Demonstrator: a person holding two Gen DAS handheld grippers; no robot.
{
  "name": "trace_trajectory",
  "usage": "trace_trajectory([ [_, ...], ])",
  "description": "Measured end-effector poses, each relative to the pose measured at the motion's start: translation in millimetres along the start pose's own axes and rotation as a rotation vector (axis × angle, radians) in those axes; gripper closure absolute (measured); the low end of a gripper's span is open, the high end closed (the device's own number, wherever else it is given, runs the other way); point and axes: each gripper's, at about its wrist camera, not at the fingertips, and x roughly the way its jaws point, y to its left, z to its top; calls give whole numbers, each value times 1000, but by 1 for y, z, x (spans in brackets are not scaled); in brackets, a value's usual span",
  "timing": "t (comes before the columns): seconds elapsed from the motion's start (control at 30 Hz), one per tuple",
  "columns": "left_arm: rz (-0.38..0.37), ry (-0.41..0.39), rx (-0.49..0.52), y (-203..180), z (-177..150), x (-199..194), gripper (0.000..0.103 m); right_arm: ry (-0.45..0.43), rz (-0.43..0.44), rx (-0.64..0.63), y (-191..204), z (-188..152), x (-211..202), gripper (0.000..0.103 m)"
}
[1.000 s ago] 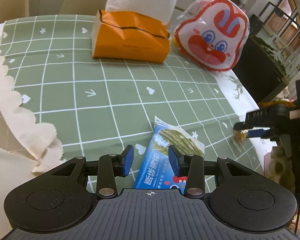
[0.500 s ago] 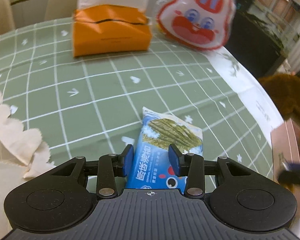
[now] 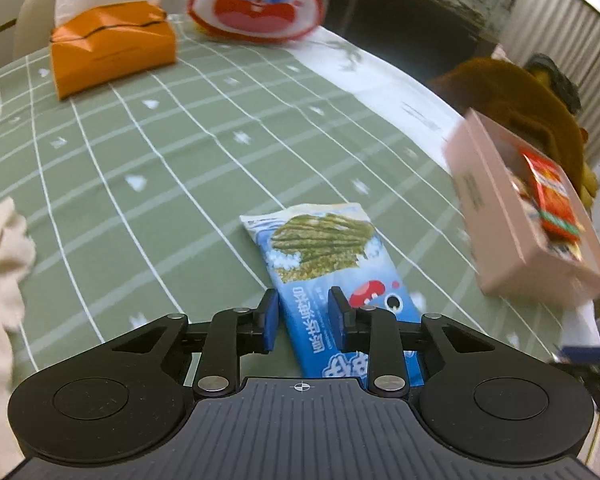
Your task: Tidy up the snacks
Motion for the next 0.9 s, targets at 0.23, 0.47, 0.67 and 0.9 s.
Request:
trace_trajectory([
  [0.23, -42, 36, 63, -33, -38, -21, 72, -1, -71, 8, -18, -18, 6, 73],
  [0.47, -136, 93, 122, -45, -67, -35, 78, -9, -86, 31, -21, -24, 12, 72],
  [0.67, -177, 98, 78, -43, -83, -43, 78, -19, -105, 29, -16, -32, 9, 44],
  [0.9, -143, 23, -118, -13, -78, -64, 78, -129, -34, 8, 13, -39, -25, 17],
])
